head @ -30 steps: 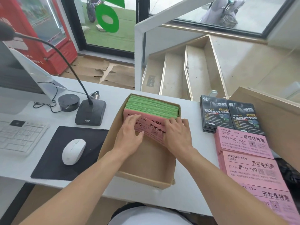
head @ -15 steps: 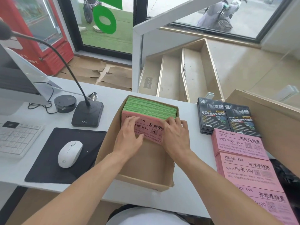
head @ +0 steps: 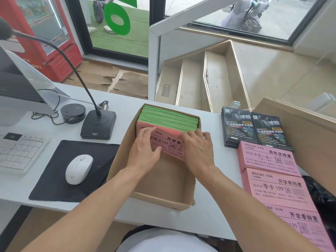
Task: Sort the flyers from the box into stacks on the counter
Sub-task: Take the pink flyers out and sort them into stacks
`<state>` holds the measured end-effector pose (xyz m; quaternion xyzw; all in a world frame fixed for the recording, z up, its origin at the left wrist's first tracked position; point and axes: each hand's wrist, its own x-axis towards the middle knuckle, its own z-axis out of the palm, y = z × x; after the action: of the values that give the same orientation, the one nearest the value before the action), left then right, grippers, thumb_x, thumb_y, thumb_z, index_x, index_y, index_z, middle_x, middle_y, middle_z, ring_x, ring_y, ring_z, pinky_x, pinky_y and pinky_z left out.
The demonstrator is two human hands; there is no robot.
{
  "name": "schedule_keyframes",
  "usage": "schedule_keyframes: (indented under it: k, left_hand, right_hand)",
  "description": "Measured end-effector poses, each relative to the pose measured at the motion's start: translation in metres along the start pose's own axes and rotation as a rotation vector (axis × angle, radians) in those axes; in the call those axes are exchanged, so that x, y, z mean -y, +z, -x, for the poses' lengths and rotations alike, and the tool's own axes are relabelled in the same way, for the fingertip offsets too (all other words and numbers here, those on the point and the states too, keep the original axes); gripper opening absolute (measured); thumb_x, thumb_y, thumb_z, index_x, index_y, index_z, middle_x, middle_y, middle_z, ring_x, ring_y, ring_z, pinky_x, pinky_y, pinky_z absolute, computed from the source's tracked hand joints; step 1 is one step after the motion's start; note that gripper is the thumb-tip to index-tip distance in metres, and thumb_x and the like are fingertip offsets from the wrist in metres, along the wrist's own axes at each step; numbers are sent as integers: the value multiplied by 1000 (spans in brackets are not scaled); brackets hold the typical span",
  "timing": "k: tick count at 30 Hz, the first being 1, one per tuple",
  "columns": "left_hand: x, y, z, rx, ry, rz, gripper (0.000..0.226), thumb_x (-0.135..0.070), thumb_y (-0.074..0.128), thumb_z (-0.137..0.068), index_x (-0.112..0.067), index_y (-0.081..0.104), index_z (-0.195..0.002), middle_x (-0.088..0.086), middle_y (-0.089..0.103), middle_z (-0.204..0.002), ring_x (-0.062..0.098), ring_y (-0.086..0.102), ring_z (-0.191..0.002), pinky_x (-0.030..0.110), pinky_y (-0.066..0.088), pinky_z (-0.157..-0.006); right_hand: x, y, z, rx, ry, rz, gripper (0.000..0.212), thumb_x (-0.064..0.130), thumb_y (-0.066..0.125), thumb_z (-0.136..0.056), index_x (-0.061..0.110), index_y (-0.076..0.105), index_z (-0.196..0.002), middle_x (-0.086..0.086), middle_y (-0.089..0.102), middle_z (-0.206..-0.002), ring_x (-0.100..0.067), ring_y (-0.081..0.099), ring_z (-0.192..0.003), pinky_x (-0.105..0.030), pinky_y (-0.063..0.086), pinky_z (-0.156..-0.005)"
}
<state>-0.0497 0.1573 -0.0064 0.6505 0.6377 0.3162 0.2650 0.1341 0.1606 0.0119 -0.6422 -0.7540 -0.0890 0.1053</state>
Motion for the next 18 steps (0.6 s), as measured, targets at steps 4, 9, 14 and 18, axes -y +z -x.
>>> schedule_keyframes:
  k: [4,9,14,18]
  left_hand:
    - [0,-1,1,-25,7,1,65,-18,73,-88,-27,44,-145,-9,43,-144,11,48,-131,28,38,-112]
    - [0,-6,-3,-208,41,-1,87,-17,78,-83,-22,29,-155,-2,28,-160,14,22,-150,40,21,-126]
    - [-23,-36,7,-166,46,466,119,-16,88,-77,-52,6,-156,-28,40,-151,-2,38,-141,43,43,-113]
    - [-63,-49,15,159,9,559,75,-8,84,-79,-25,52,-145,-33,70,-110,-4,67,-108,35,57,-97]
  right_hand:
    - [2,-1,2,159,-22,-105,24,16,54,-89,20,60,-112,-1,74,-93,-27,66,-87,-35,39,-87]
    - [1,-18,9,-16,30,-388,21,12,61,-89,24,71,-103,7,76,-95,-24,67,-83,-32,46,-74]
    - [-35,-62,14,-40,69,-677,20,11,61,-95,24,72,-105,13,72,-97,-1,63,-82,-20,48,-70]
    - [-87,-103,30,101,181,-826,23,7,65,-95,29,73,-97,18,71,-85,-2,63,-78,-16,44,-58]
